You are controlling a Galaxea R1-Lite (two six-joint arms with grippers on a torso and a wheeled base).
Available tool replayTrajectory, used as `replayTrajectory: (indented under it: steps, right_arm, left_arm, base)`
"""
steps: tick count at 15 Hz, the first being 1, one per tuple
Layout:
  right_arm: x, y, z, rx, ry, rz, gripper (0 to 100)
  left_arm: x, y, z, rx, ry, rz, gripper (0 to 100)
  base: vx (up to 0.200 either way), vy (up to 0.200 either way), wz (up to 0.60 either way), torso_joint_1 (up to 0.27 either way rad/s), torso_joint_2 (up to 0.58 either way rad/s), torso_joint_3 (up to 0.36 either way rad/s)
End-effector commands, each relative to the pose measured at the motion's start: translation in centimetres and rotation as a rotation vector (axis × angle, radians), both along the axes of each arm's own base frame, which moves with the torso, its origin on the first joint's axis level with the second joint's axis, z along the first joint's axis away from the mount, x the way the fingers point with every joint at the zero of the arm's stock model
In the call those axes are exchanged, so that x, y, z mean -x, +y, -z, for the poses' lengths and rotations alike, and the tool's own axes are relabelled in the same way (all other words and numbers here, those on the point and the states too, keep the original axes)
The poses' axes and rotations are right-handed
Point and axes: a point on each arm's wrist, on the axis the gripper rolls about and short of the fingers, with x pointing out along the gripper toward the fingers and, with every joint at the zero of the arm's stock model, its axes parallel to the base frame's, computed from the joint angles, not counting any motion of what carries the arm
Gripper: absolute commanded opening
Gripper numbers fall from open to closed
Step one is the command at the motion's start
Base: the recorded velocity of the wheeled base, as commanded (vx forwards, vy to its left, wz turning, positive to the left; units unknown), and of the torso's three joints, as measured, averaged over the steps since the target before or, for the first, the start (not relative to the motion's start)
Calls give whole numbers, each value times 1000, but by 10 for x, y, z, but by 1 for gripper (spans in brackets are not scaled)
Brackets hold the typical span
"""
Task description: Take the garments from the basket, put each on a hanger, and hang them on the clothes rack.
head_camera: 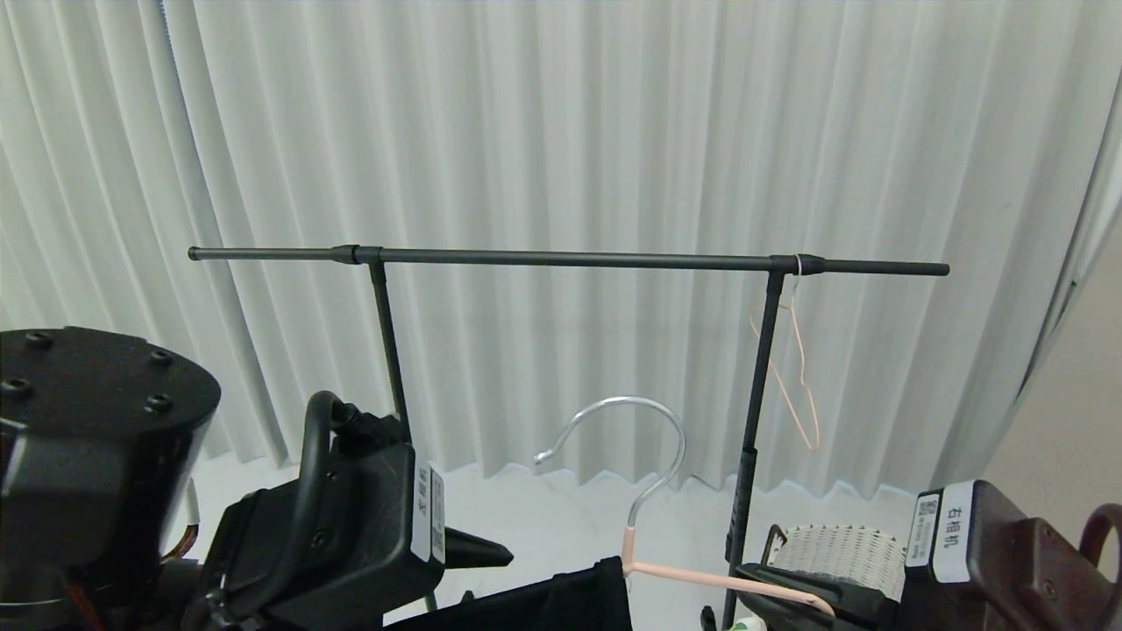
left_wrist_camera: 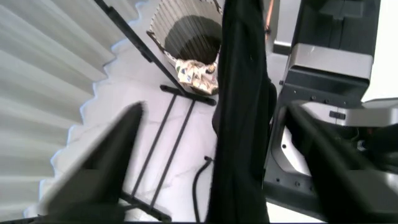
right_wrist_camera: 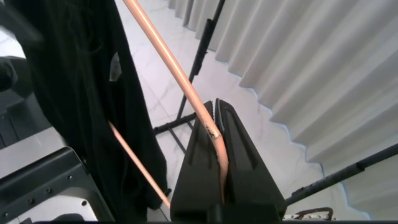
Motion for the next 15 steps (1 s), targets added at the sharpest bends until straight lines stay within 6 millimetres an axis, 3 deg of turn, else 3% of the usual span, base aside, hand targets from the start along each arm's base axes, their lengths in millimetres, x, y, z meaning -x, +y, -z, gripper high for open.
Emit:
replayTrajectory:
  steps: [1,6,7,15]
  right_arm:
    - [0,0,0,-5,-2,0,0]
    - [0,-1,-1,-11,-3,4,0]
    - [0,-1,-2,-13,-5,2,100]
    - [-2,-4,-3,-12,-16,22,100]
  left_arm:
    - [0,0,3,-10,8,-2,0]
    - [0,0,5,-14,14,-4,0]
    - [-1,0,5,-17,13,-10,0]
    - [-4,15,16,-29,-44,-155,0]
  base:
    - [0,0,0,0,0,0]
    - [0,0,0,0,0,0]
    - [0,0,0,0,0,0]
    - [0,0,0,0,0,0]
